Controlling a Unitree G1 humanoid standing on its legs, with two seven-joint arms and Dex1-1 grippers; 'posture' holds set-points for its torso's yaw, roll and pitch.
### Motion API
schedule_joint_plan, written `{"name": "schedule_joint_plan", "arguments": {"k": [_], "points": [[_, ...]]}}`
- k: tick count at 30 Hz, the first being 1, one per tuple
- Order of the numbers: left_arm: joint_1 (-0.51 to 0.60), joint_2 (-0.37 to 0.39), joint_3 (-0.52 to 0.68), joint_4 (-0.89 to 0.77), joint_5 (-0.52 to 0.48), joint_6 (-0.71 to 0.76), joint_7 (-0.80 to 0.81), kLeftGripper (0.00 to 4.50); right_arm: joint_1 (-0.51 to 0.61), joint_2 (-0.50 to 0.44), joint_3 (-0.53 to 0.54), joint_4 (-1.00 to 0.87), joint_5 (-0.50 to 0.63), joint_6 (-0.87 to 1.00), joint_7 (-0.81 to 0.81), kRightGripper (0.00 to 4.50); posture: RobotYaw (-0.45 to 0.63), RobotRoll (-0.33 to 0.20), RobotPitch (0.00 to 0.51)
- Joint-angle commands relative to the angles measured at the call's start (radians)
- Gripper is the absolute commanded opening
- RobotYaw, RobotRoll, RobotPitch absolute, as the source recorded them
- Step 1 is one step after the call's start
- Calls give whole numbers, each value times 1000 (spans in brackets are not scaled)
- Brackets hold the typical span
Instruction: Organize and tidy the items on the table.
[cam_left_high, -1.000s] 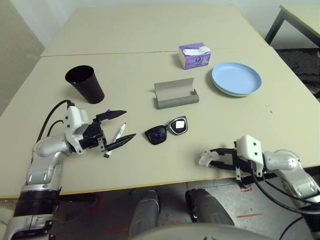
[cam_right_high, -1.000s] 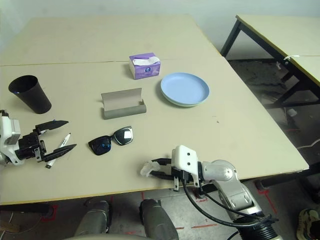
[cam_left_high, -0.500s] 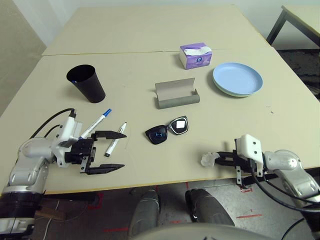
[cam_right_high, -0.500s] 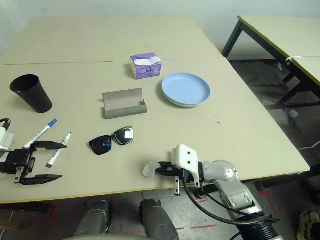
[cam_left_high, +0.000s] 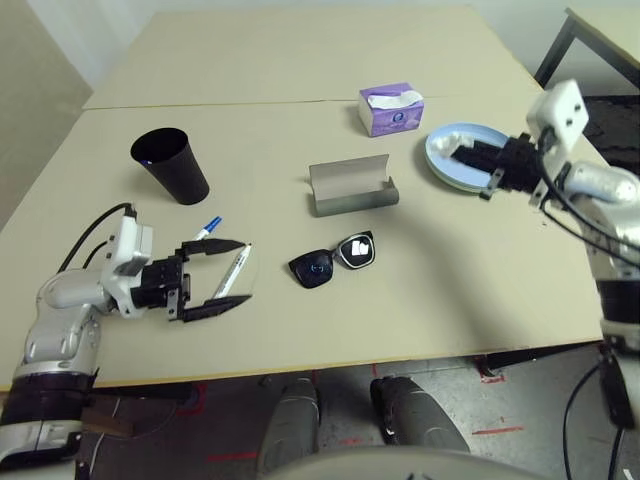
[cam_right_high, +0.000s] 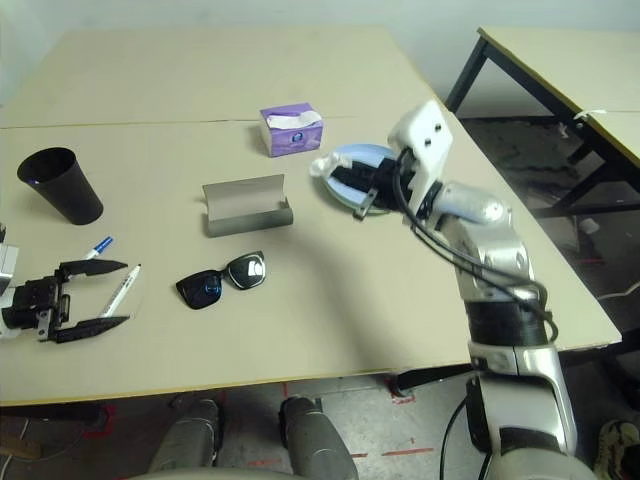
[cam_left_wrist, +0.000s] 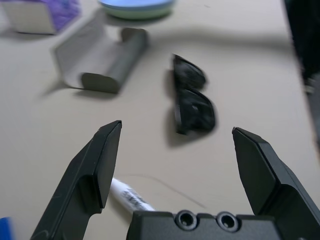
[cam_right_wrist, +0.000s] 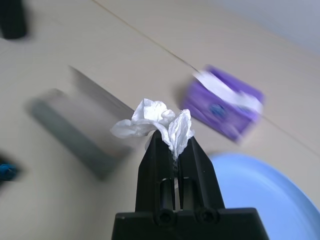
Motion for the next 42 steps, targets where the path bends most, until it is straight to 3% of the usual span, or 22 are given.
{"name": "schedule_joint_plan", "arguments": {"k": [1, 7, 13, 16, 26, 27, 33, 37, 40, 42], "points": [[23, -19, 17, -44, 6, 19, 59, 4500, -89, -3, 39, 238, -119, -99, -50, 33, -42, 0, 147], [57, -27, 41, -97, 7, 34, 132, 4500, -233, 2, 79, 602, -269, -143, -182, 33, -7, 0, 148], [96, -26, 50, -144, 1, 42, 158, 4500, -308, 14, 79, 787, -320, -133, -247, 33, 5, 0, 144], [104, -25, 49, -152, 1, 44, 163, 4500, -322, 20, 77, 810, -330, -138, -246, 701, 0, 0, 143], [54, -35, 14, -123, 13, 48, 158, 4500, -317, -38, 54, 764, -329, -127, -207, 4332, -45, 0, 136], [45, -36, 9, -115, 16, 47, 154, 4500, -313, -58, 49, 742, -324, -119, -191, 4472, -49, 0, 136], [12, -36, 0, -80, 24, 43, 139, 4500, -221, -142, 12, 447, -266, 30, -66, 4472, -68, 0, 141], [1, -30, 7, -50, 29, 36, 128, 4500, -56, -221, 11, -98, -176, 469, 48, 4472, -80, 0, 150], [-6, -25, 15, -25, 32, 31, 120, 4500, 28, -272, 20, -506, -14, 861, 121, 4472, -91, 0, 155], [-12, -24, 18, -9, 35, 27, 114, 4500, 43, -293, 56, -693, 61, 1010, 139, 4472, -100, 0, 157]]}}
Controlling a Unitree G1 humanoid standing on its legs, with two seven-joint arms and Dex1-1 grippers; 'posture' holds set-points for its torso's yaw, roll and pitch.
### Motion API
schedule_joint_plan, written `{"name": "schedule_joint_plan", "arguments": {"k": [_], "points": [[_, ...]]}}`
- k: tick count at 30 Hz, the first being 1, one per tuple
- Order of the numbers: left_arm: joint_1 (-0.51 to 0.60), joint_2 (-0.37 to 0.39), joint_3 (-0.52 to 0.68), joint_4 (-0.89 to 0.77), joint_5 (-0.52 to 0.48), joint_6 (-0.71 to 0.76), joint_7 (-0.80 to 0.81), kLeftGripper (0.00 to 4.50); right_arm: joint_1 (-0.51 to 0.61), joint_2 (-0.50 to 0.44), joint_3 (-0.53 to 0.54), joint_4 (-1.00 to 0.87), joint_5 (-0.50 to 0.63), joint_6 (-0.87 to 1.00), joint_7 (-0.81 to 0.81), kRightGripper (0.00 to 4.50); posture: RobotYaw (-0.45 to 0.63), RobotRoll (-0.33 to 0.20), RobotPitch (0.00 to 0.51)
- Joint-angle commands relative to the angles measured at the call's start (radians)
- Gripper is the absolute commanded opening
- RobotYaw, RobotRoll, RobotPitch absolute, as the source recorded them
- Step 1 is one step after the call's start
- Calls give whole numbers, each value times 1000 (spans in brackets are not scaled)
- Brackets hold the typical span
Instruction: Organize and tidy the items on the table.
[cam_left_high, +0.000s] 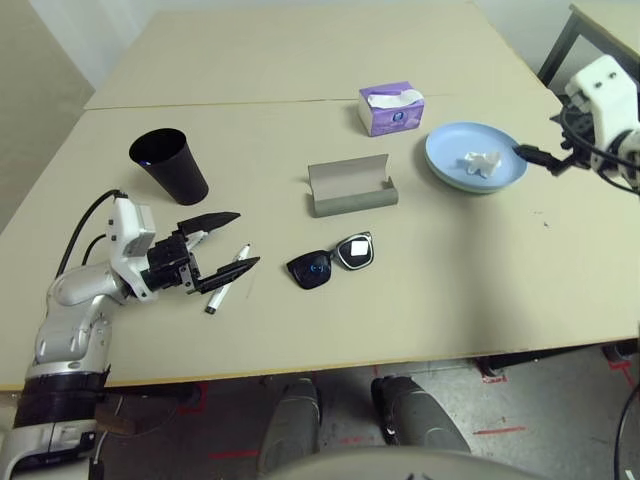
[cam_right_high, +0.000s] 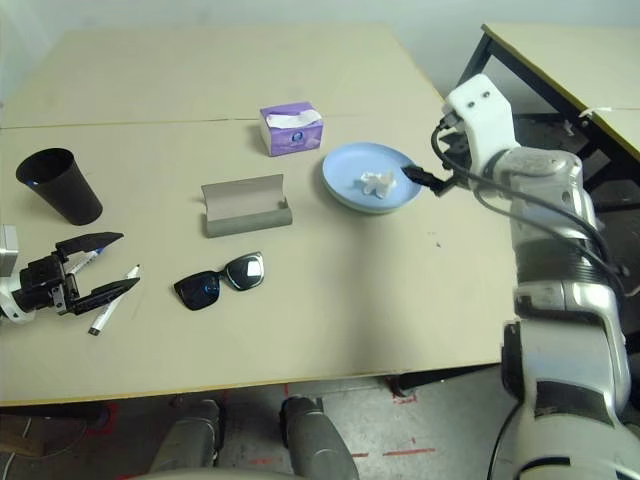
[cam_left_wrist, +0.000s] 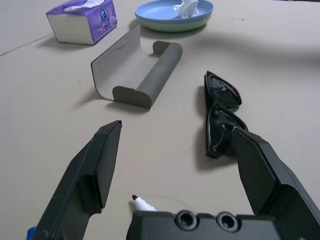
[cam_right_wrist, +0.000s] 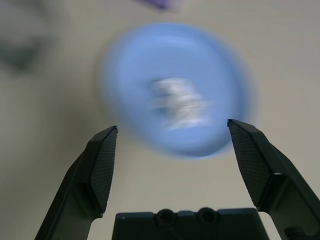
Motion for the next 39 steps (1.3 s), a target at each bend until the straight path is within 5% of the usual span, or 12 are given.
{"name": "schedule_joint_plan", "arguments": {"k": [1, 9, 17, 29, 39], "points": [[0, 8, 3, 32, 15, -12, -17, 4500, 12, -31, 74, -317, 138, 266, 40, 4472, -102, 0, 158], [-32, 7, 5, 85, 27, -32, -22, 4500, -167, -96, 484, -528, 103, 143, 175, 4472, -105, 0, 159], [-16, 20, 12, 94, 29, -59, -49, 4500, -396, 116, 758, -314, -20, 84, 219, 4472, -78, 0, 159], [47, 133, 41, 152, 18, -100, -225, 4500, -528, 520, 844, 73, -130, 74, 151, 4472, -59, 0, 154], [45, 123, 50, 143, 20, -103, -193, 4500, -507, 580, 946, 63, -183, -15, 172, 4472, -45, 0, 144]]}}
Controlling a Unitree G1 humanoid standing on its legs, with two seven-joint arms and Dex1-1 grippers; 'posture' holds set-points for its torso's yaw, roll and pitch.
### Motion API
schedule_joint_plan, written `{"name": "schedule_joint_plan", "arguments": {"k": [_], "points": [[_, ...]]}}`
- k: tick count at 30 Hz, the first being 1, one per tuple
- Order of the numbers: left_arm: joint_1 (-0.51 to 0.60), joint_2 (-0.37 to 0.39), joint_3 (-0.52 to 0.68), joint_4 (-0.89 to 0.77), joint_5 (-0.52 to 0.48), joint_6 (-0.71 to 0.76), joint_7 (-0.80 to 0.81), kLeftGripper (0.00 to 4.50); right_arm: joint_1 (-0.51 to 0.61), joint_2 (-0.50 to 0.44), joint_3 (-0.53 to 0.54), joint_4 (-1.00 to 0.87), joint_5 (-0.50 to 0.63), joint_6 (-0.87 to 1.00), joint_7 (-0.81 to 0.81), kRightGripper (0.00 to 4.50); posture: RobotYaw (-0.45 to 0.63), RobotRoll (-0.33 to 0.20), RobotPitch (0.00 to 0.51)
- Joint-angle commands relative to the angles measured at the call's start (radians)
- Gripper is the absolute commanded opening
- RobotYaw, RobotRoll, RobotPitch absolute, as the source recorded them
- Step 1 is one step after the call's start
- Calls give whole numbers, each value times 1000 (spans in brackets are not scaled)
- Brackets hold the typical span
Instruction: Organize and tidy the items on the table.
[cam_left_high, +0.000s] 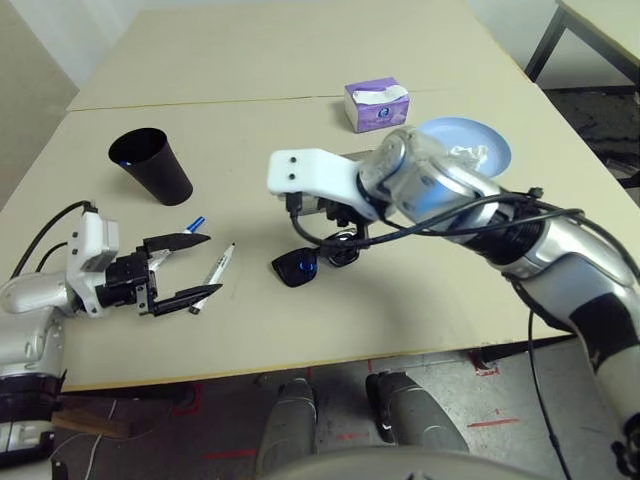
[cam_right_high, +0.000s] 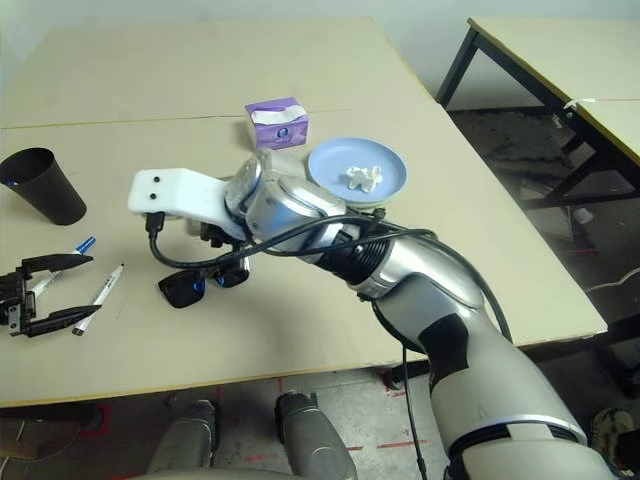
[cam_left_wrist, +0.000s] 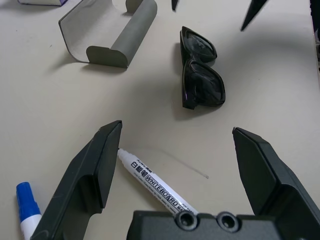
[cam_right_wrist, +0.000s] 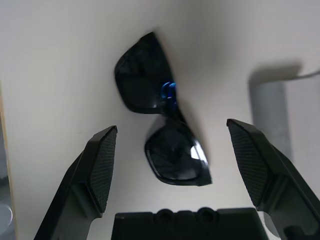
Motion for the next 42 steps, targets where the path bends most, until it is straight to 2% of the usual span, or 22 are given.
{"name": "schedule_joint_plan", "arguments": {"k": [1, 7, 17, 29, 42], "points": [[18, -9, 7, -18, 10, -9, 12, 4500, 25, -3, 62, -22, -41, -93, 15, 4472, -44, 0, 143], [49, -12, 16, -50, 1, -5, 30, 4500, 53, 29, 112, 56, -136, -270, 7, 4472, -24, 0, 141], [106, -24, 28, -105, -8, 5, 61, 4500, 56, 103, 90, 212, -265, -452, 21, 4472, -8, 0, 142], [114, -41, 21, -108, -6, -3, 66, 4500, 81, 77, 68, 239, -346, -507, 104, 4472, -12, 0, 140], [126, -45, 25, -97, -5, -16, 54, 4500, 94, 195, -26, 370, -369, -462, 59, 4472, -10, 0, 149]]}}
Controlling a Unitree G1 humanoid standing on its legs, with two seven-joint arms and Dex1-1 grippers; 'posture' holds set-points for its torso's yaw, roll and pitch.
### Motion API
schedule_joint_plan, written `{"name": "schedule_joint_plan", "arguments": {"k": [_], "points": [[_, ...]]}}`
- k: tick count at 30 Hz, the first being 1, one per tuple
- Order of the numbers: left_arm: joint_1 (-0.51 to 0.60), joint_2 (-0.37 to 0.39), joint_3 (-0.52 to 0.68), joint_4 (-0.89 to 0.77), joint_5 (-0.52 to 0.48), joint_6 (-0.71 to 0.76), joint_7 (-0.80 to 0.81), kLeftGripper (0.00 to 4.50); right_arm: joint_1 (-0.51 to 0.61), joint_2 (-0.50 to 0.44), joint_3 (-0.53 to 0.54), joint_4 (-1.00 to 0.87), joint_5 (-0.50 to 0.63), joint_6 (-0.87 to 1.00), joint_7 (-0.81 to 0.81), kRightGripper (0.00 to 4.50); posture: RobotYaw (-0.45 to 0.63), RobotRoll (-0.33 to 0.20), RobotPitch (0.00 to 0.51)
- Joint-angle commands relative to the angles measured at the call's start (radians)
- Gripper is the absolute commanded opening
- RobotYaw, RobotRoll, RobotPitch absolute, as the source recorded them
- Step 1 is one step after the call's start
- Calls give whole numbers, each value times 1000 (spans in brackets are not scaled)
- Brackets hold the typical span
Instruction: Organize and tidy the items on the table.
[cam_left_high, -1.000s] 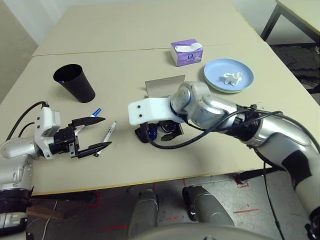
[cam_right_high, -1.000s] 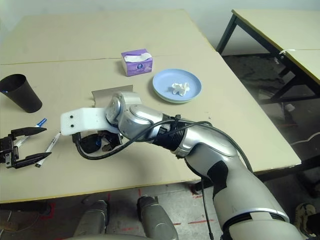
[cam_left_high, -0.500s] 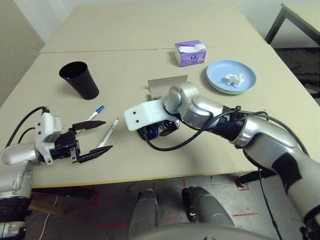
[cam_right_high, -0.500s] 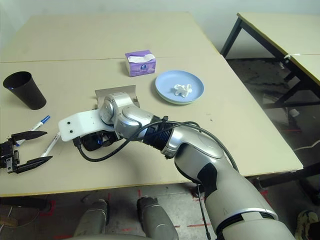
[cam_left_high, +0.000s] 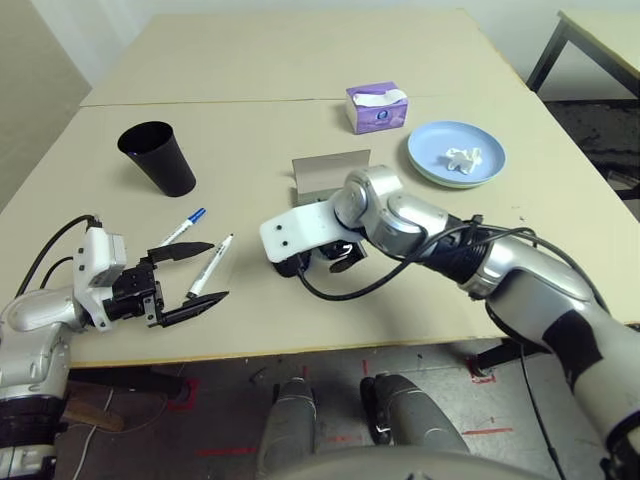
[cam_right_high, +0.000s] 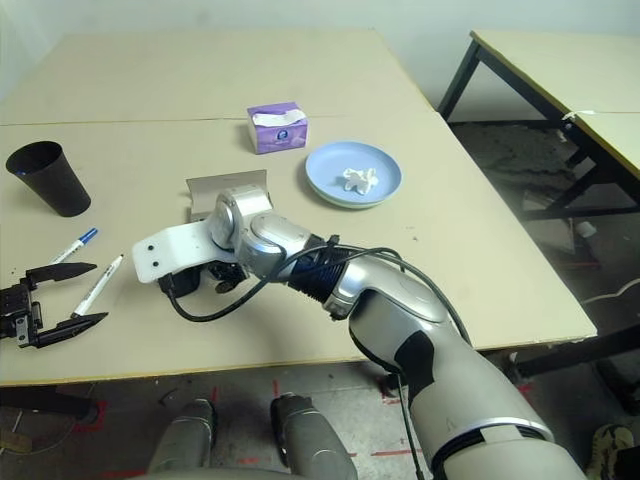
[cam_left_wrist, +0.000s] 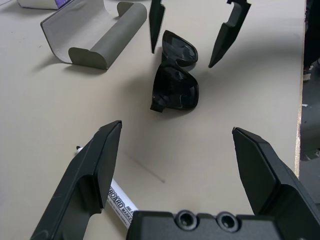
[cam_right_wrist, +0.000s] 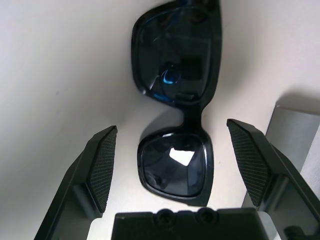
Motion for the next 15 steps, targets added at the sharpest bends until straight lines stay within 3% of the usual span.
{"name": "schedule_joint_plan", "arguments": {"k": [1, 15], "points": [[16, -7, 8, 3, 1, -10, -10, 4500, -1, 25, -39, 36, -5, 8, -12, 4472, -9, 0, 149], [22, -18, 3, 11, 2, -23, -18, 4500, 10, 27, -52, 73, -49, -39, 5, 4472, -12, 0, 154]]}}
